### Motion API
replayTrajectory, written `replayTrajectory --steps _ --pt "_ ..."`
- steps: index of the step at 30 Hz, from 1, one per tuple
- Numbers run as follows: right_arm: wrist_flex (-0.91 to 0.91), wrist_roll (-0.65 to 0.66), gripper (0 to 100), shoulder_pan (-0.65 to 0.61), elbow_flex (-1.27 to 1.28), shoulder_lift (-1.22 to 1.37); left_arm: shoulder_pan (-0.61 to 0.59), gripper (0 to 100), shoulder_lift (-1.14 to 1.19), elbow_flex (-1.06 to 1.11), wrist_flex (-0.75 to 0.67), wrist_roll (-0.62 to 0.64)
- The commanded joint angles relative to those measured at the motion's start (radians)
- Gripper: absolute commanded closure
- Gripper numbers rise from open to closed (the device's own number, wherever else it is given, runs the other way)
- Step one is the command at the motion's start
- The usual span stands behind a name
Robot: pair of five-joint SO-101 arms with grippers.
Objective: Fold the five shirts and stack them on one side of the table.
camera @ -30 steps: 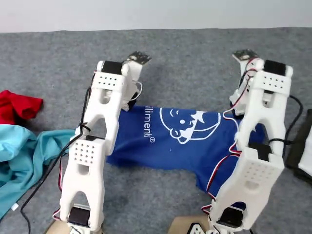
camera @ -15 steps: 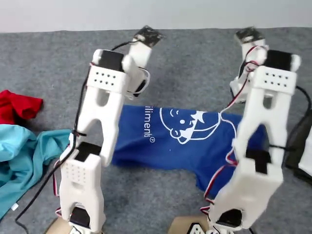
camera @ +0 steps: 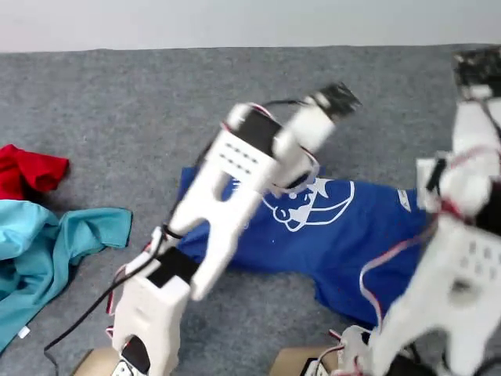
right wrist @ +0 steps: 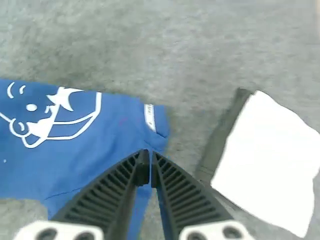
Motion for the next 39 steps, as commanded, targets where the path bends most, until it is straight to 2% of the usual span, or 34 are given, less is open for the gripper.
replayTrajectory --steps 1,10,20,22,28,39 --pt "0.041 -0.009 98.7 0.067 0.035 -0.168 0.133 100 -0.066 0.065 0.026 -0.005" --pt "0.041 -0.008 98.7 0.160 0.115 -0.409 0.371 100 -0.066 0.208 0.025 -0.012" --pt "0.041 -0.003 98.7 0.196 0.292 -0.659 0.535 99 -0.066 0.298 -0.077 -0.143" --pt "0.041 0.005 98.7 0.196 0.321 -0.687 0.555 97 -0.066 0.298 -0.092 -0.152" --pt "0.041 0.037 98.7 0.196 0.338 -0.700 0.565 80 -0.020 0.291 -0.141 -0.149" --pt "0.039 0.040 98.7 0.196 0.393 -0.699 0.632 78 0.213 0.022 -0.068 -0.164"
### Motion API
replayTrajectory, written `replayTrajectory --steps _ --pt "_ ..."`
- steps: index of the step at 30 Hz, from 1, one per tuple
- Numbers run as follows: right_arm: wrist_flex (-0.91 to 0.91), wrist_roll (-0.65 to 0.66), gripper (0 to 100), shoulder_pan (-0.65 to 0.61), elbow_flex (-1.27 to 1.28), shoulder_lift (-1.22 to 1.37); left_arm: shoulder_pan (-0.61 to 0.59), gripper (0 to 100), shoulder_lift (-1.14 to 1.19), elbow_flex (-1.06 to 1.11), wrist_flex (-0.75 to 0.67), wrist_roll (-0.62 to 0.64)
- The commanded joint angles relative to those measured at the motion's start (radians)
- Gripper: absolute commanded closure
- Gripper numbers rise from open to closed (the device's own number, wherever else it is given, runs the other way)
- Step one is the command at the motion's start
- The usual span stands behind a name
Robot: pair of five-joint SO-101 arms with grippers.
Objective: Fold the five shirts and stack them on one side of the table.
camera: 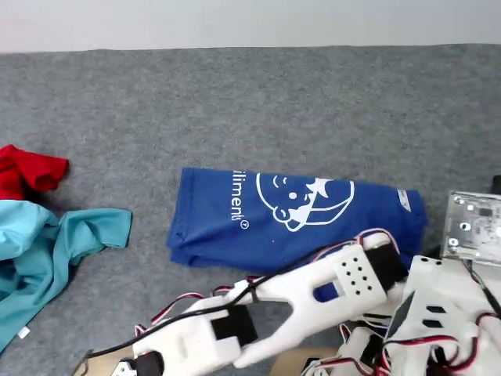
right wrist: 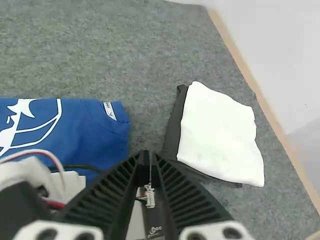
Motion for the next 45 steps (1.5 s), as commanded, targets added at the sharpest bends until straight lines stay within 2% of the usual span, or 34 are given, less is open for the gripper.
replayTrajectory --steps 1,6,11,14,23,33,36,45 --pt "0.038 0.015 98.7 0.005 0.002 -0.001 0.063 78 0.064 -0.114 0.058 -0.028" --pt "0.033 0.031 98.7 0.004 0.003 -0.001 0.061 78 0.203 -0.289 0.133 -0.038" --pt "0.022 0.064 98.7 0.005 0.002 -0.001 0.060 79 0.270 -0.381 0.137 -0.038" --pt "0.019 0.064 98.7 0.005 0.000 -0.001 0.061 80 0.281 -0.389 0.137 -0.038" --pt "0.019 0.064 98.7 0.005 0.003 -0.001 0.032 98 0.272 -0.392 0.137 -0.038" --pt "0.019 0.064 98.7 0.005 0.003 -0.001 0.026 99 0.172 -0.386 0.137 -0.038" --pt "0.024 0.064 98.7 0.005 0.003 -0.002 -0.003 99 0.152 -0.392 0.135 -0.038" --pt "0.028 0.063 98.7 0.005 0.003 -0.008 -0.187 99 0.158 -0.450 0.135 -0.040"
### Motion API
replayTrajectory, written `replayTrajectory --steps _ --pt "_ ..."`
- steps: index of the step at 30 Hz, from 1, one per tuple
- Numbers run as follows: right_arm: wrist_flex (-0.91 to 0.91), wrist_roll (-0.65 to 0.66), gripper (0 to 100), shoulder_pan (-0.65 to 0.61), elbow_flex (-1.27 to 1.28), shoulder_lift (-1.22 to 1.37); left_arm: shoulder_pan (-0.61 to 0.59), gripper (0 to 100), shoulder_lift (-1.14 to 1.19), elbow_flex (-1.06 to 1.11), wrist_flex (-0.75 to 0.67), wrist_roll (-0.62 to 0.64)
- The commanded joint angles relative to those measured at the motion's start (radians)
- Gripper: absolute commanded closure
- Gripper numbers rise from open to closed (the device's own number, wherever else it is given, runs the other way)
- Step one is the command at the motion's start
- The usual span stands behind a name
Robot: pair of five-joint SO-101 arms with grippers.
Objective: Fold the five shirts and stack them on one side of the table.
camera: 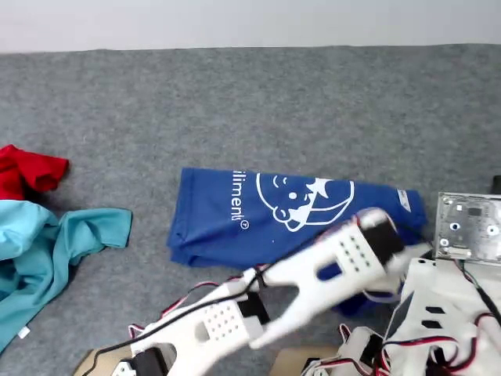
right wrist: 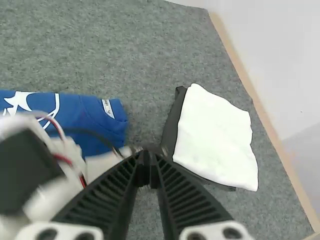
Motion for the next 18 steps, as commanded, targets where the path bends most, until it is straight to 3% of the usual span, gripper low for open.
replayTrajectory --steps 1,18 --pt "0.028 0.009 98.7 0.007 0.000 -0.005 -0.080 99 -0.068 -0.079 0.023 -0.006" --pt "0.038 0.006 98.7 0.008 0.000 -0.007 -0.137 99 0.044 -0.252 -0.032 -0.020"
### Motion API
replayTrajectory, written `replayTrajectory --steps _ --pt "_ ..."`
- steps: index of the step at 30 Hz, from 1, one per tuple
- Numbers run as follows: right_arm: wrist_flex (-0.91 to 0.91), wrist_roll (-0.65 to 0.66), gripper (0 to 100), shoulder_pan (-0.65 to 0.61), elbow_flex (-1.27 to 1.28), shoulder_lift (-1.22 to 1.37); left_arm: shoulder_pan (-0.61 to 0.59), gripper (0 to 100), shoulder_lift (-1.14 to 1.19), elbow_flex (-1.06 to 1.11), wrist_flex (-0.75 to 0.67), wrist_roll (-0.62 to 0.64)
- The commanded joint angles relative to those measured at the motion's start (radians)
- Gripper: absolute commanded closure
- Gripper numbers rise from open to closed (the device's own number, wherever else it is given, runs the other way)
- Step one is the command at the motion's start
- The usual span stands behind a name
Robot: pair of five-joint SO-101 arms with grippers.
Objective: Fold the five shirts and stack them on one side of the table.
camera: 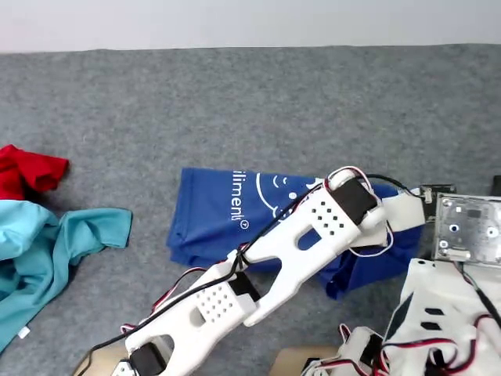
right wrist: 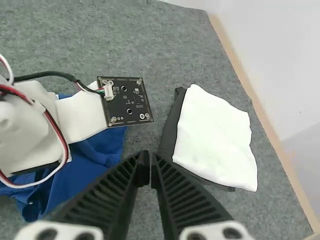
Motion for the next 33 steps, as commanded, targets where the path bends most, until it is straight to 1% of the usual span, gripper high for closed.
replayTrajectory --steps 1,4,14,19,26,33 --pt "0.038 0.006 98.7 0.008 0.000 -0.001 -0.011 99 0.009 -0.079 -0.018 -0.008" --pt "0.038 0.006 98.7 0.008 0.002 -0.001 -0.011 99 0.035 -0.110 -0.028 -0.006" --pt "0.038 0.006 98.7 0.008 0.005 0.004 -0.011 99 0.051 -0.110 -0.103 -0.006" --pt "0.038 0.006 98.8 0.008 0.066 -0.002 -0.026 99 0.051 -0.110 -0.117 -0.005" --pt "0.036 0.005 98.7 0.008 0.069 -0.002 -0.066 99 0.051 -0.110 -0.120 -0.006" --pt "0.036 0.005 98.7 0.007 0.069 -0.002 -0.063 99 0.081 -0.091 -0.126 -0.015"
